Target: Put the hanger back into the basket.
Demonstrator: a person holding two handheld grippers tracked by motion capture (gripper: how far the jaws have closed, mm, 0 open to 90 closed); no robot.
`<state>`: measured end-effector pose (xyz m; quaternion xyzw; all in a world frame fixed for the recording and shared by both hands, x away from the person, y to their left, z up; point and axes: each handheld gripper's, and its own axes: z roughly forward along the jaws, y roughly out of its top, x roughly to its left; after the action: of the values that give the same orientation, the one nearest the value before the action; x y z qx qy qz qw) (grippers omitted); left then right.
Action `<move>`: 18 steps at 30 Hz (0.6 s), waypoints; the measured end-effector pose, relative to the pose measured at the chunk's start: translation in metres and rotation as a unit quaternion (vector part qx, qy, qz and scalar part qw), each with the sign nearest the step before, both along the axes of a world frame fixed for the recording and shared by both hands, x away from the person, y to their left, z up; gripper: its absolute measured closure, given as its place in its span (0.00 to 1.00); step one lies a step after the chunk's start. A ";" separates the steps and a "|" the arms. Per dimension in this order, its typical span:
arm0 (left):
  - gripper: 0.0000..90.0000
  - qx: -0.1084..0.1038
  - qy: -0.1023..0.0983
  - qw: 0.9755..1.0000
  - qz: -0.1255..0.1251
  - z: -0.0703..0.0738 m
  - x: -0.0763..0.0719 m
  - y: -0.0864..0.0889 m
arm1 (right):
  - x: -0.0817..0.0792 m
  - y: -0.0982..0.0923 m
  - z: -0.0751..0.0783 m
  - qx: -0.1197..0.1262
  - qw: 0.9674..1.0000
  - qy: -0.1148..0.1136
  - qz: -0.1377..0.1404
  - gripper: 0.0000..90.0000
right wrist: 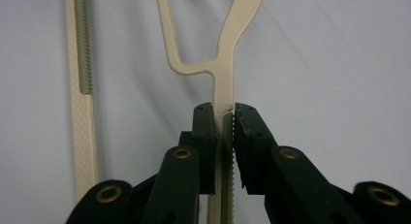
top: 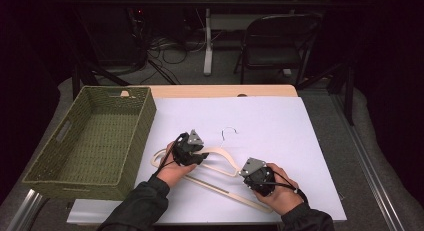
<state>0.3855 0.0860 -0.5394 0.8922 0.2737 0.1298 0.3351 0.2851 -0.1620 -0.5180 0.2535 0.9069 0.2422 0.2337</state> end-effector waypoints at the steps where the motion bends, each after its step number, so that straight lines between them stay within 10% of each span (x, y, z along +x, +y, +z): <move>1: 0.71 0.003 -0.003 1.000 -0.004 0.000 -0.001 0.000 | 0.000 0.000 0.000 -0.003 1.000 0.000 -0.003 0.88; 13: 0.82 0.036 -0.004 0.998 -0.046 0.005 -0.013 0.002 | 0.007 -0.006 -0.003 0.012 1.000 0.008 -0.003 0.86; 18: 0.83 0.026 -0.005 0.998 -0.049 0.009 -0.019 0.007 | 0.013 -0.011 0.004 0.033 0.999 0.043 0.002 0.68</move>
<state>0.3664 0.0930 -0.5302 0.9123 0.2244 0.1246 0.3190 0.2977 -0.1734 -0.5137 0.2700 0.9081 0.2612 0.1852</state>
